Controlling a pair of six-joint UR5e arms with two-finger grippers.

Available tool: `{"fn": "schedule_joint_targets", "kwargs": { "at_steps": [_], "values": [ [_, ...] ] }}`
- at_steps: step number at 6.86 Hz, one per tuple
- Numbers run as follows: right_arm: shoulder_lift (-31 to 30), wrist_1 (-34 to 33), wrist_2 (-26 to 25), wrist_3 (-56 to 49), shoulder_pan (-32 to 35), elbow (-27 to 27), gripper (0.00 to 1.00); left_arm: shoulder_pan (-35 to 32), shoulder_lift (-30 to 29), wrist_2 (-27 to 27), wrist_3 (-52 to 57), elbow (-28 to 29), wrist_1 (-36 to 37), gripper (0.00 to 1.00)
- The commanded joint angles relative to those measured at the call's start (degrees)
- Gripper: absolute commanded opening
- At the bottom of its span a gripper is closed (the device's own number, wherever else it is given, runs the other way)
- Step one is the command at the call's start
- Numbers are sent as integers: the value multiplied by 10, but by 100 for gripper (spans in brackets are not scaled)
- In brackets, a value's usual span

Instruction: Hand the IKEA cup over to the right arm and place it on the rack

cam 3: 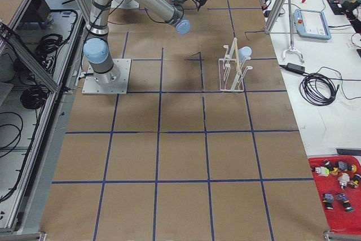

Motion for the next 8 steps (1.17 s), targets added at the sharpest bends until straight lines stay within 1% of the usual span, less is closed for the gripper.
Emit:
{"fn": "schedule_joint_targets", "kwargs": {
  "at_steps": [1, 2, 3, 4, 5, 6, 7, 8],
  "values": [
    [0, -2, 2, -1, 0, -1, 32, 12, 7, 4, -4, -1, 0, 99],
    [0, -3, 3, -2, -1, -2, 25, 42, 14, -1, -5, -4, -1, 99],
    [-1, -4, 3, -4, -3, -4, 18, 90, 20, -12, -5, -9, 1, 99],
    [1, -4, 3, -6, -11, -18, 14, 116, 20, -36, -5, -11, 1, 100],
    [1, -4, 3, -8, -37, -25, 9, 119, 16, -27, -7, -1, -6, 100],
    [-2, -4, 7, -18, -73, -26, 7, 119, 8, 49, -26, 13, -7, 100],
    [-4, -4, 35, -94, -106, -26, 6, 108, -1, 139, -91, 45, -23, 100],
    [-7, -4, 38, -183, -128, -25, 5, 99, -1, 178, -154, 91, -73, 100]
  ]
}}
